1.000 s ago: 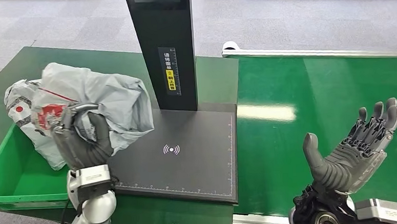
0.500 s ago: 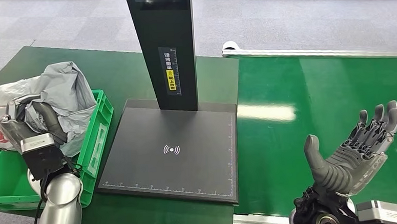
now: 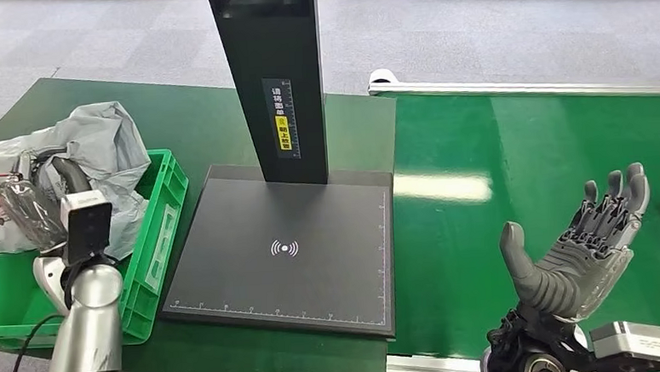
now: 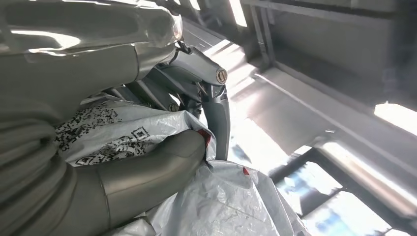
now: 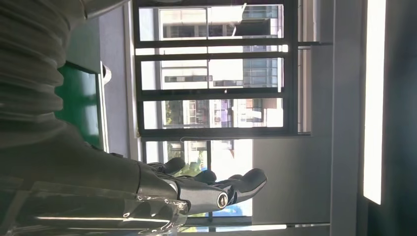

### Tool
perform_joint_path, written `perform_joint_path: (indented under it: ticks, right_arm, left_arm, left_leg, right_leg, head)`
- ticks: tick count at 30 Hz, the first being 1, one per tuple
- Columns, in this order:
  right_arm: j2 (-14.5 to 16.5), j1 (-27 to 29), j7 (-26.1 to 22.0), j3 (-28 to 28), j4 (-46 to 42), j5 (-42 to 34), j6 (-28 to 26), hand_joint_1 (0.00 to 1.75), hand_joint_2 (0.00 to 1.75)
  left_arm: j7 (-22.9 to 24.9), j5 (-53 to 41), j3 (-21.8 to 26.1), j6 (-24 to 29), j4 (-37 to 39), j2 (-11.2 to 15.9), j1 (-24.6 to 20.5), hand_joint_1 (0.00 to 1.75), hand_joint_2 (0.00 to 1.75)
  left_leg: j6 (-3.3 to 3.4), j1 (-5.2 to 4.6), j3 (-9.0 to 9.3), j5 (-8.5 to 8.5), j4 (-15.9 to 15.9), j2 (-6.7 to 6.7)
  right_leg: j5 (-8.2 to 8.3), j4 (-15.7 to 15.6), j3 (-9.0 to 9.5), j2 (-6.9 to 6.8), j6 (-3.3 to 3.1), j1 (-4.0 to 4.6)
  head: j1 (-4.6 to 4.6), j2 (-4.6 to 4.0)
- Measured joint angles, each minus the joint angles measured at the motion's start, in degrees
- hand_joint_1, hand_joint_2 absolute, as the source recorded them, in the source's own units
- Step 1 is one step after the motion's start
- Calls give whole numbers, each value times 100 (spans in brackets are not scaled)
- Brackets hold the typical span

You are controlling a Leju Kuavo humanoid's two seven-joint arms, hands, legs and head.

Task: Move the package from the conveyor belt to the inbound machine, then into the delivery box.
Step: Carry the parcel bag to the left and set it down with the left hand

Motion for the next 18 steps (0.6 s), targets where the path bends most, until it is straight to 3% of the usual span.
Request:
perform_joint_path:
  ticks: [8,10,11,12,15,16,18]
  right_arm:
    - [-30,2,225,-10,91,57,53,0,175]
    - [-42,4,244,-13,115,68,53,0,175]
    - [-47,4,252,-15,127,69,55,0,175]
    - [-52,5,261,-16,142,70,56,0,175]
    - [-64,5,285,-21,183,70,62,0,175]
    - [-67,4,288,-21,197,70,63,0,175]
    - [-71,3,290,-22,225,73,63,0,175]
  left_arm:
    - [204,-770,1189,12,1801,263,-748,171,175]
    - [186,-824,1355,14,2132,302,-850,160,175]
    - [161,-835,1426,14,2268,313,-889,148,175]
    - [134,-850,1493,15,2396,322,-922,124,175]
    - [92,-936,1624,15,2647,333,-994,26,175]
    - [91,-972,1652,15,2705,334,-1012,8,175]
    - [93,-1018,1691,15,2798,331,-1040,0,175]
  left_leg:
    - [0,0,-4,1,0,-1]
    - [0,-1,-4,0,0,-1]
    - [0,-1,-5,0,0,-2]
    - [0,-1,-5,0,0,-2]
    - [0,-1,-5,0,0,-2]
    - [0,-1,-5,0,0,-2]
    - [0,0,-4,1,0,-2]
  right_leg:
    - [0,2,-4,0,-1,0]
    - [0,2,-5,0,0,-1]
    - [0,2,-5,0,0,-1]
    - [0,2,-5,-1,0,-1]
    - [0,1,-5,-1,0,-1]
    - [0,1,-5,-1,0,-1]
    - [0,2,-5,-1,-1,0]
  head:
    - [1,0]
    - [2,1]
    - [2,1]
    - [2,1]
    - [1,2]
    - [1,2]
    - [0,1]
